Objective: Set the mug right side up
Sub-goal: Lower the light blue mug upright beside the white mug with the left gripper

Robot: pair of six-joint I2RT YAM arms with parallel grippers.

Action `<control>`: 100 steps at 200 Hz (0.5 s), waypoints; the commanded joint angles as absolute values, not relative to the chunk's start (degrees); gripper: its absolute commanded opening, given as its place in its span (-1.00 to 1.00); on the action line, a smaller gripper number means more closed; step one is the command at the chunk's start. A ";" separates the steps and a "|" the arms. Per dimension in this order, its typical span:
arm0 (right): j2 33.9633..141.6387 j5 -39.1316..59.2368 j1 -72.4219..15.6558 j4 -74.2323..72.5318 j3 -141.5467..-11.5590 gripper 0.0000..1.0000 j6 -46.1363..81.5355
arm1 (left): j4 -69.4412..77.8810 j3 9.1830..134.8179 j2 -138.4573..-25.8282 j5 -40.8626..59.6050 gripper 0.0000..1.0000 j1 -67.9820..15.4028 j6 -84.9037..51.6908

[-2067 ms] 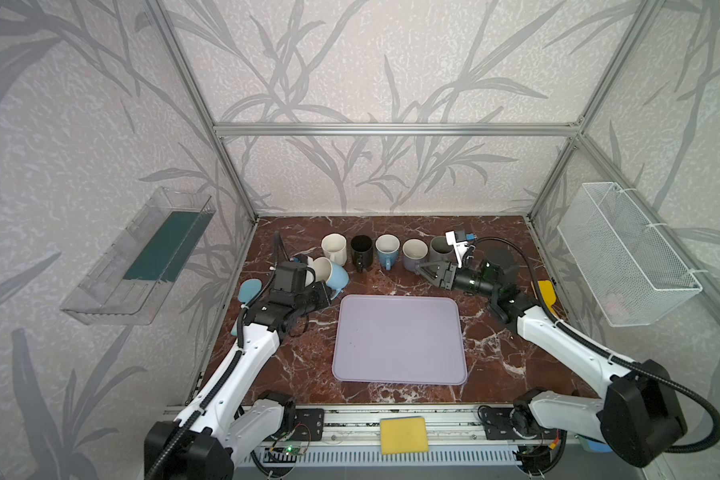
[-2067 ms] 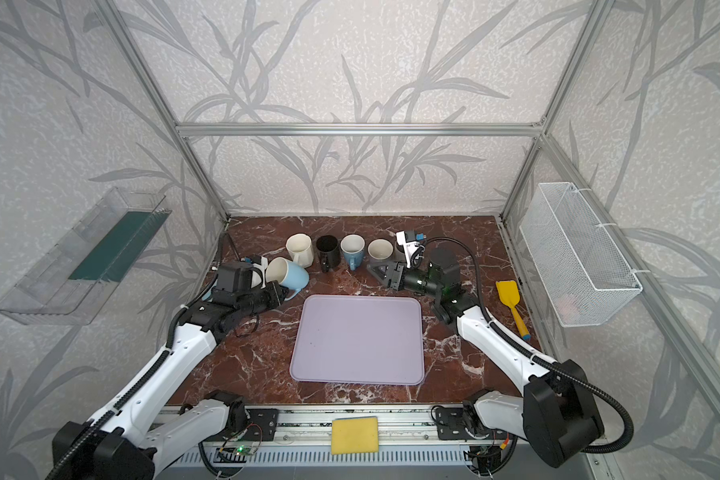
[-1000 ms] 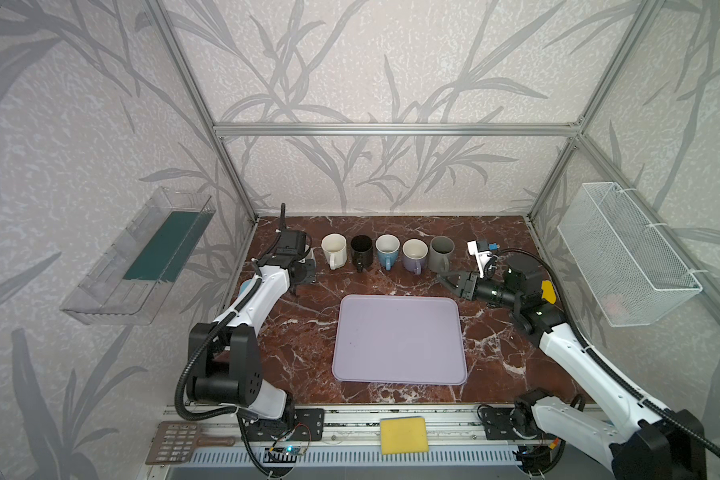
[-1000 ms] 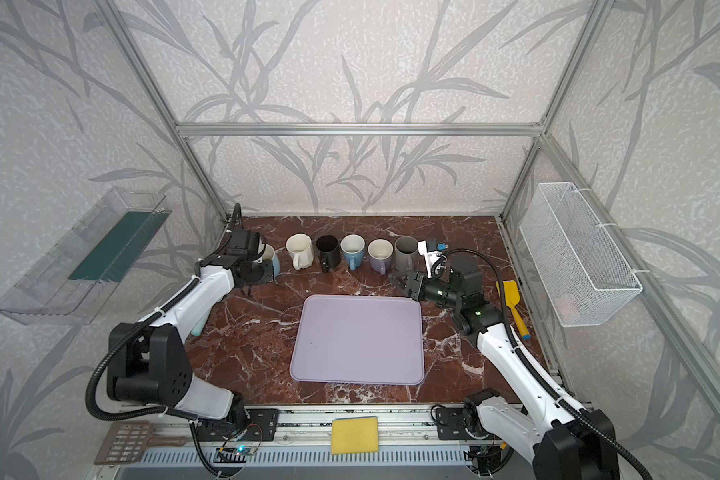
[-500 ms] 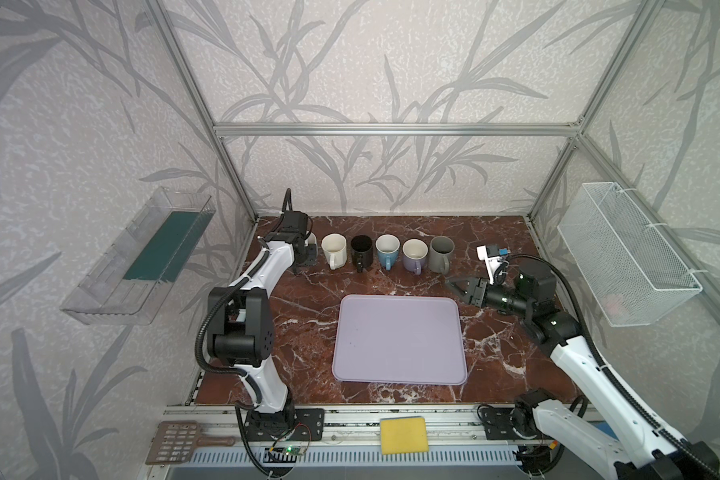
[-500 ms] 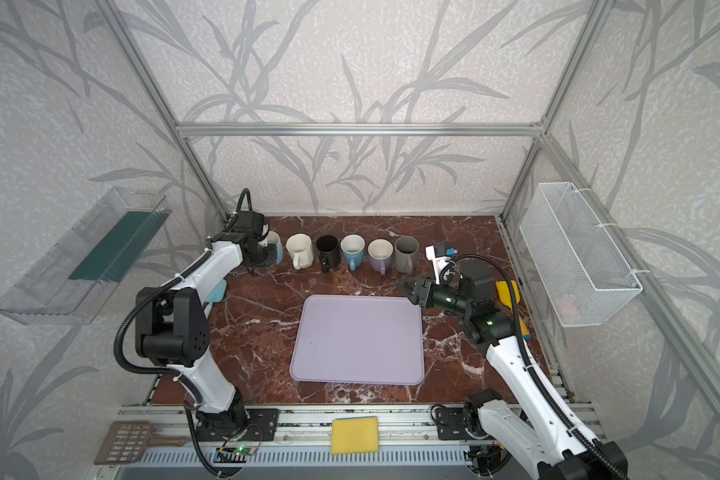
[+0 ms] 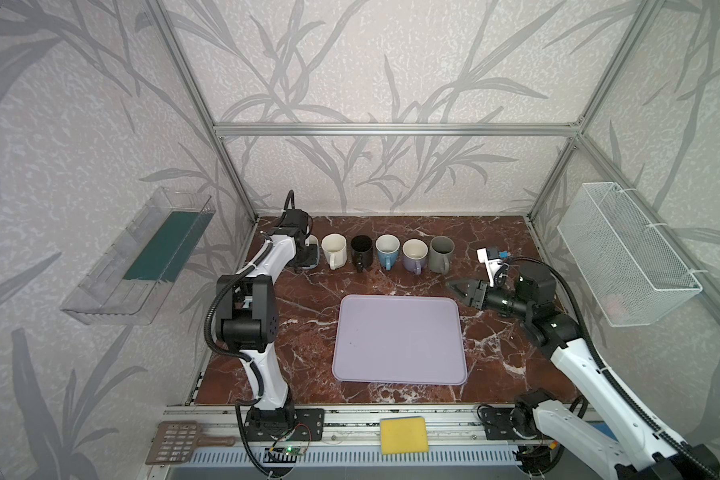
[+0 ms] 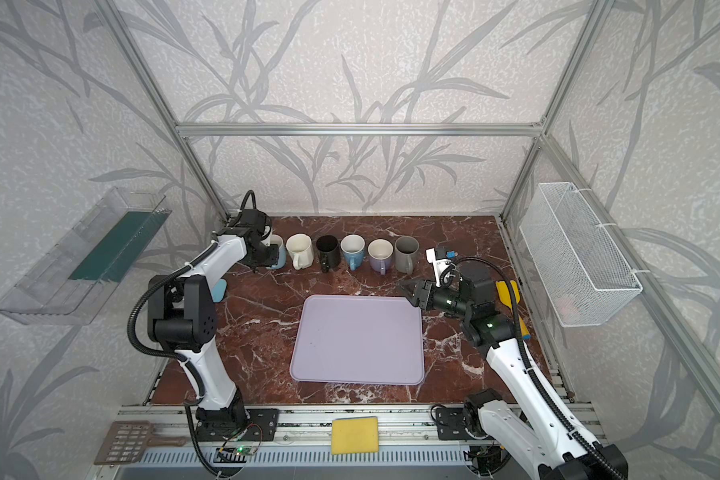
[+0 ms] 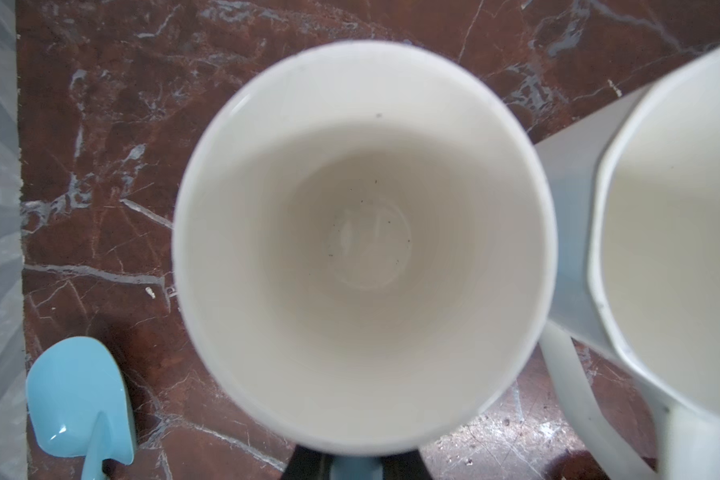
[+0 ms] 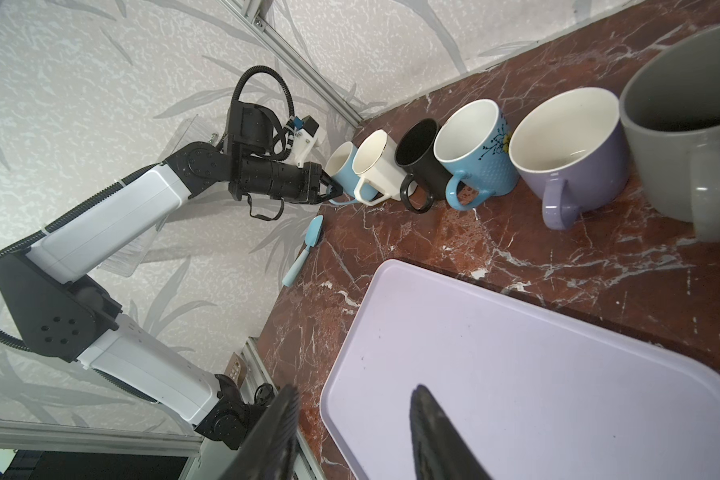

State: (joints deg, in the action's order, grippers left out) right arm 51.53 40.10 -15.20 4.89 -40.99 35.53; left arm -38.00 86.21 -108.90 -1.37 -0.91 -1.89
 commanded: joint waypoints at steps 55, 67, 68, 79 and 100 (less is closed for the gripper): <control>50.28 40.25 -14.94 5.00 -41.04 -0.09 35.53 | -36.12 89.87 -110.29 -0.70 -1.00 -0.36 -0.21; 50.19 40.16 -14.94 5.36 -41.30 -0.09 35.37 | -36.14 90.08 -110.74 -0.98 -1.00 -0.34 -0.09; 50.19 40.16 -14.94 5.40 -41.30 -0.09 35.39 | -36.13 90.09 -110.74 -1.02 -1.00 -0.35 -0.09; 50.03 40.08 -14.94 5.68 -41.46 -0.09 35.33 | -35.91 90.18 -111.09 -0.76 -1.00 -0.35 0.00; 50.01 39.99 -14.89 6.13 -41.68 -0.09 35.17 | -35.47 90.48 -111.71 -0.13 -1.00 -0.34 0.00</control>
